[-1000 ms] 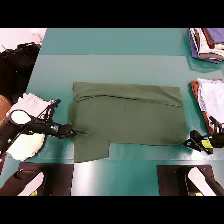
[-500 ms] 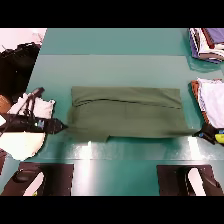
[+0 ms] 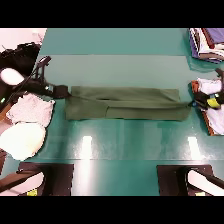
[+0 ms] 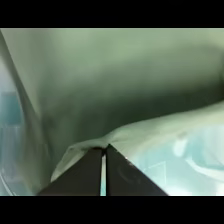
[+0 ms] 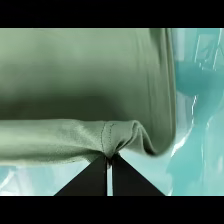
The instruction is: Fold the shirts.
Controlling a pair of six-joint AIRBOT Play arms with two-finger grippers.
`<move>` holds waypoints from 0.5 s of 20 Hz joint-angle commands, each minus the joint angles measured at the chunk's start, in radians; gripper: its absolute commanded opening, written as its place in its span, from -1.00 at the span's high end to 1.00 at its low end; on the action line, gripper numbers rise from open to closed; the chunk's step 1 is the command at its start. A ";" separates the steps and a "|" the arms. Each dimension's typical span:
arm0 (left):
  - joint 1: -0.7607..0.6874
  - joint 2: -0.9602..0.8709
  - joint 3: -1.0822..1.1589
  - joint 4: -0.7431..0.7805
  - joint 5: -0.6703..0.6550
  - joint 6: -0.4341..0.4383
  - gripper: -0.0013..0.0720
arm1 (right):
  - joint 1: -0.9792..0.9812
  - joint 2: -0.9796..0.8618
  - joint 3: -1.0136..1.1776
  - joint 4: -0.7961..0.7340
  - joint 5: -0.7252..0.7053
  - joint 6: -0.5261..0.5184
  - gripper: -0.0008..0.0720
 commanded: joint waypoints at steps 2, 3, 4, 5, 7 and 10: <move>0.001 -0.277 0.198 -0.002 0.077 0.031 0.89 | 0.056 -0.266 0.229 0.011 -0.052 0.012 0.93; 0.001 -0.305 0.220 -0.003 0.083 0.031 0.89 | 0.056 -0.305 0.268 0.024 -0.050 0.011 0.93; 0.001 -0.321 0.232 -0.005 0.101 0.031 0.83 | 0.055 -0.343 0.305 0.054 -0.050 0.010 0.80; 0.001 -0.324 0.237 -0.006 0.125 0.028 -0.06 | 0.045 -0.374 0.338 0.086 -0.048 0.009 0.10; 0.004 -0.320 0.251 -0.006 0.119 -0.006 -0.77 | 0.019 -0.414 0.391 0.177 -0.012 -0.044 -0.27; 0.004 -0.315 0.291 -0.005 -0.024 -0.002 -0.58 | -0.035 -0.412 0.393 0.173 0.060 -0.091 -0.27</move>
